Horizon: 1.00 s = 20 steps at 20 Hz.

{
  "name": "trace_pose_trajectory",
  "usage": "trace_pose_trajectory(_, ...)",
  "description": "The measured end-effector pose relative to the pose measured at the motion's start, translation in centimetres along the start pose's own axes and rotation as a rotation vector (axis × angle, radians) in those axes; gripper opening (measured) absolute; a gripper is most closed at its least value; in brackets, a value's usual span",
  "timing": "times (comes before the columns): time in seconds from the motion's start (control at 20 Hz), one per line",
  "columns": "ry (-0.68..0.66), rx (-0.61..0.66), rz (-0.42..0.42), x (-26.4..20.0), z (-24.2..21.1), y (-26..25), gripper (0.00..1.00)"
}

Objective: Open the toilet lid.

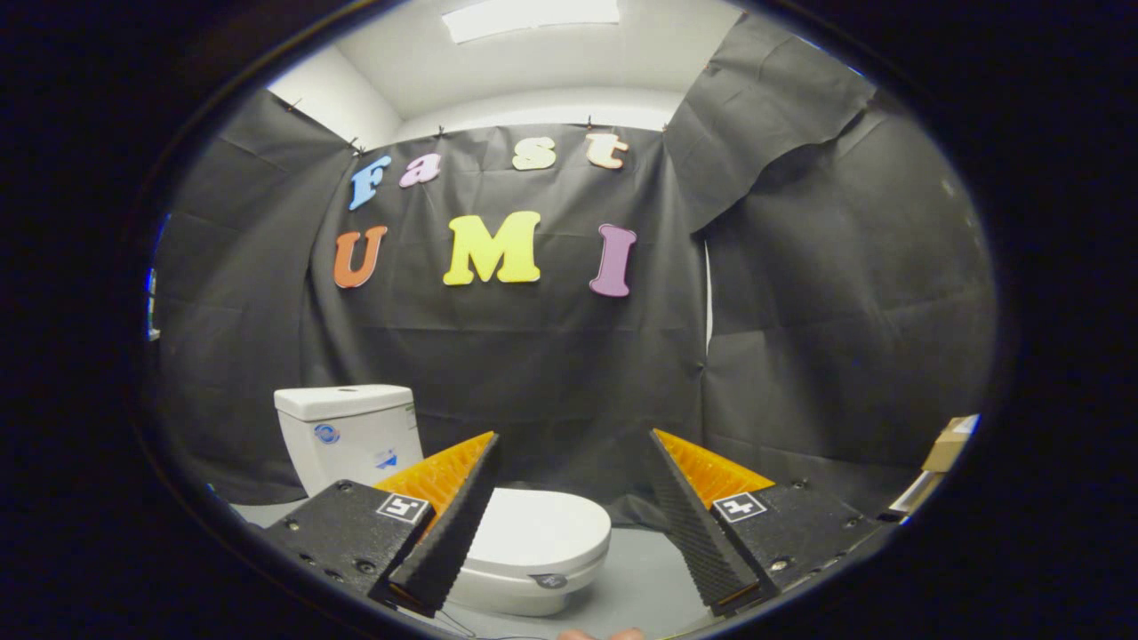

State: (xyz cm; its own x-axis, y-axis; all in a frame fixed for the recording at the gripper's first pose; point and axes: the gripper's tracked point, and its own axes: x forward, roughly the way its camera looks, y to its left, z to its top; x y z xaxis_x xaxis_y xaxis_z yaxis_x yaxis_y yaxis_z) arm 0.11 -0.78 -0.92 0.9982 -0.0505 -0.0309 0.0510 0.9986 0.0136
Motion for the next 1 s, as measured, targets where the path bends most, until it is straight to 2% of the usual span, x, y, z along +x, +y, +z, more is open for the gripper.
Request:
trace_pose_trajectory(0.55, 0.084, -0.004, -0.053, 2.2, -1.9, 0.9, 1.0)
trace_pose_trajectory(0.7, 0.128, 0.068, -0.063, 3.1, -3.5, 1.5, 1.0)
trace_pose_trajectory(1.0, 0.262, 0.229, -0.033, 4.9, -9.1, 3.0, 1.0)
